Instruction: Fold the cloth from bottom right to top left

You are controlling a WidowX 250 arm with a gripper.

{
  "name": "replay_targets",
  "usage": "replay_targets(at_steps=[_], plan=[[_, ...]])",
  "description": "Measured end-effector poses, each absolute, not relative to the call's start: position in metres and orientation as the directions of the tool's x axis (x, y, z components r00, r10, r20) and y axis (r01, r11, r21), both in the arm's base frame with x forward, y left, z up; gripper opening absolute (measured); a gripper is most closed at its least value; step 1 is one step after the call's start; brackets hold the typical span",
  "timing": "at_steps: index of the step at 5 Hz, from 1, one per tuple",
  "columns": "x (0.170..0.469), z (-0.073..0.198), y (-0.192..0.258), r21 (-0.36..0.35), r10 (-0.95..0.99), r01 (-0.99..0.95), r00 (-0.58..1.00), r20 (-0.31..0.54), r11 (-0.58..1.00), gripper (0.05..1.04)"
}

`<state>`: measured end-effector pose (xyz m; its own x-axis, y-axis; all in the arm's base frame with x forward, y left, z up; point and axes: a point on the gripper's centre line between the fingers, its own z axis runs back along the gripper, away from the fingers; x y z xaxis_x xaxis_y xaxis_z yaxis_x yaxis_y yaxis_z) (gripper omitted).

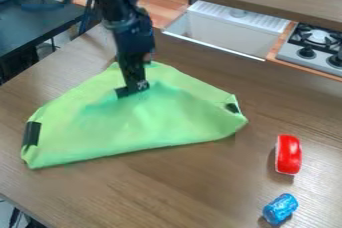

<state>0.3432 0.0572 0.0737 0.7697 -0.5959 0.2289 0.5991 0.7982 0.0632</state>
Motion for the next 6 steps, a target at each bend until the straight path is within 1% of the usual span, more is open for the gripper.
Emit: replay_targets(at_steps=[1, 2, 3, 4, 5, 6], plan=[[0.362, 0.082, 0.069, 0.061, -0.587, 0.592, 0.772, 0.244, 0.804, 0.049], [0.378, 0.094, 0.074, 0.073, -0.592, 0.595, 0.766, 0.251, 0.800, 0.049], [0.390, 0.096, 0.086, 0.048, -0.563, 0.569, 0.791, 0.238, 0.821, 0.049], [0.401, 0.097, 0.099, 0.043, -0.511, 0.517, 0.825, 0.240, 0.855, 0.049], [0.407, 0.092, 0.112, 0.040, -0.476, 0.480, 0.850, 0.225, 0.877, 0.049], [0.414, 0.092, 0.124, 0.045, -0.455, 0.458, 0.860, 0.230, 0.888, 0.049]])
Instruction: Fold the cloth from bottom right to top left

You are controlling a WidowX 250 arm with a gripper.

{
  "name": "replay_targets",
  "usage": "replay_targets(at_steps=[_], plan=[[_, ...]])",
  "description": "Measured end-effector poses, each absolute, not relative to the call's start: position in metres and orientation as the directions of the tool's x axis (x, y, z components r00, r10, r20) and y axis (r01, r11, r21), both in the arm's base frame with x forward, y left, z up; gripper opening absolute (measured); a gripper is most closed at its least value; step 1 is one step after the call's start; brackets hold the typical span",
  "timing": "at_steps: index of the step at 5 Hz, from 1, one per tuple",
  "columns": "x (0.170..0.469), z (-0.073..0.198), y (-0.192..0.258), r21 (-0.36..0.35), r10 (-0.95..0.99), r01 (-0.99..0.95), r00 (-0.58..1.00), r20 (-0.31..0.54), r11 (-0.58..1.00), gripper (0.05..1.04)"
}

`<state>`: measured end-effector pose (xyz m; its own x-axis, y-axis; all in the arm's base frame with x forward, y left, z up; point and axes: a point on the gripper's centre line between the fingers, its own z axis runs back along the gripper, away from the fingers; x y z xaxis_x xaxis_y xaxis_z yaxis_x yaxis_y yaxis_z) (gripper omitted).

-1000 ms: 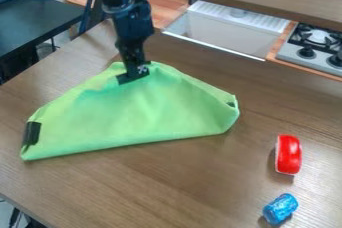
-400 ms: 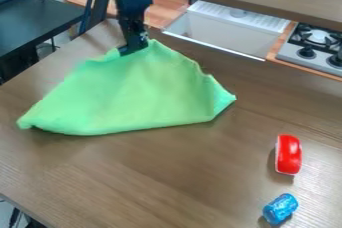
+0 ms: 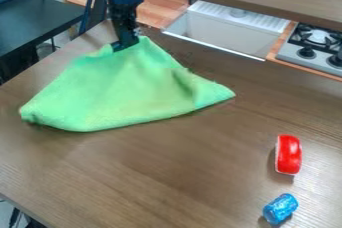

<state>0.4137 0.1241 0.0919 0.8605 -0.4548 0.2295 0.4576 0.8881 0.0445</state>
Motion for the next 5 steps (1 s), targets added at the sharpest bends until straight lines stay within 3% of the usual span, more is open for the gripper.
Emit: replay_targets(at_steps=[3, 4, 5], plan=[[0.436, 0.086, 0.132, 0.038, -0.480, 0.484, 0.848, 0.227, 0.874, 0.062], [0.442, 0.082, 0.138, 0.044, -0.492, 0.496, 0.839, 0.234, 0.867, 0.134], [0.443, 0.082, 0.139, 0.061, -0.516, 0.517, 0.823, 0.238, 0.854, 0.329]])
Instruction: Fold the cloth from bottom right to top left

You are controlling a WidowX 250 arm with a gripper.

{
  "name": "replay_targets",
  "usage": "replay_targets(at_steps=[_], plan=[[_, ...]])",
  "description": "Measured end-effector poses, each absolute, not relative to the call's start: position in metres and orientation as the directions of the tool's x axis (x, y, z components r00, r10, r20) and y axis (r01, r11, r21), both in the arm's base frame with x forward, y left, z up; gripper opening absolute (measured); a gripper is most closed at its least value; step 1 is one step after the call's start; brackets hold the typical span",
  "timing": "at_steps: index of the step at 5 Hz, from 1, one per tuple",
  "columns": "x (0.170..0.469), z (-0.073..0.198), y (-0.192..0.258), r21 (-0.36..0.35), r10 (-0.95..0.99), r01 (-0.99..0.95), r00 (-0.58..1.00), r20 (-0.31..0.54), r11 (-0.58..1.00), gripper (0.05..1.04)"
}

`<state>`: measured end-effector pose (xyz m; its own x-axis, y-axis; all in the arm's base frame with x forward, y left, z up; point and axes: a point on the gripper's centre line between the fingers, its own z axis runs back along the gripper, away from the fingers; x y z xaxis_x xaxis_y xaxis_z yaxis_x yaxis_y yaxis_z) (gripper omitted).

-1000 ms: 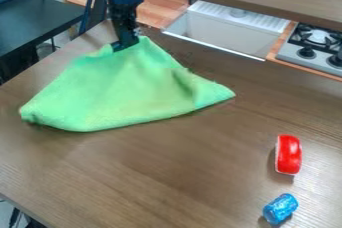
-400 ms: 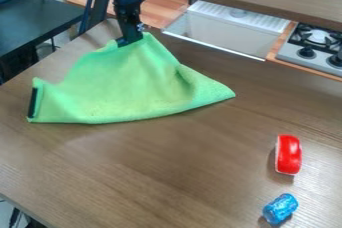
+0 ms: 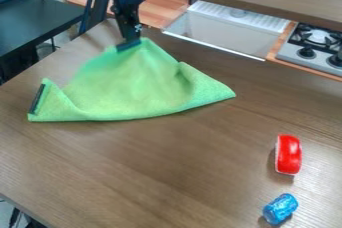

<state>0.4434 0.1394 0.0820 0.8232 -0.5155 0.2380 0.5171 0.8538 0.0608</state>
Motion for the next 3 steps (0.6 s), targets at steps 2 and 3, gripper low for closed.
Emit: replay_targets(at_steps=[2, 3], plan=[[0.432, 0.069, 0.136, 0.053, -0.537, 0.539, 0.816, 0.215, 0.840, 0.924], [0.426, 0.103, 0.135, 0.126, -0.545, 0.531, 0.797, 0.260, 0.838, 1.003]])
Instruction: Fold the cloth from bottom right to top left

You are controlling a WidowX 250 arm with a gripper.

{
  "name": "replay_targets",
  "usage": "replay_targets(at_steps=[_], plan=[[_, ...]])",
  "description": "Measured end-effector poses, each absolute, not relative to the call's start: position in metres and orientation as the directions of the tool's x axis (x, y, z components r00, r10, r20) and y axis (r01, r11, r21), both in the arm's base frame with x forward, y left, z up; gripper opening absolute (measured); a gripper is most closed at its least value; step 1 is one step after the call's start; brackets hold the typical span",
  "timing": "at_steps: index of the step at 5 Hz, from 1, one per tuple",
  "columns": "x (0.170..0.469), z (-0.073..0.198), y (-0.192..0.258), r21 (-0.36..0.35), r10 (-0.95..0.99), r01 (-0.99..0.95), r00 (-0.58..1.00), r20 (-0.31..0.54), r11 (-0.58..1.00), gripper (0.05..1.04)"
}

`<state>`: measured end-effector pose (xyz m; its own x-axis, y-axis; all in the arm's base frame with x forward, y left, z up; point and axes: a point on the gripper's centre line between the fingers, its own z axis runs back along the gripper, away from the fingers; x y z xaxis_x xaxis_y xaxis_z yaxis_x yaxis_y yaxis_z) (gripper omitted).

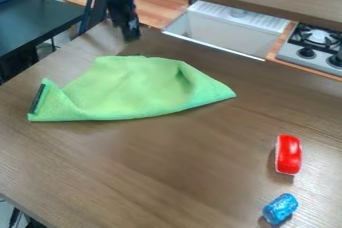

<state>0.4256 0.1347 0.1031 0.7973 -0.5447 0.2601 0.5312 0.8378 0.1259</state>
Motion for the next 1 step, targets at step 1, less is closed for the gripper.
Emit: replay_targets(at_steps=[1], plan=[[0.4145, 0.1469, 0.1275, 0.164, -0.538, 0.514, 0.770, 0.344, 0.842, 0.999]])
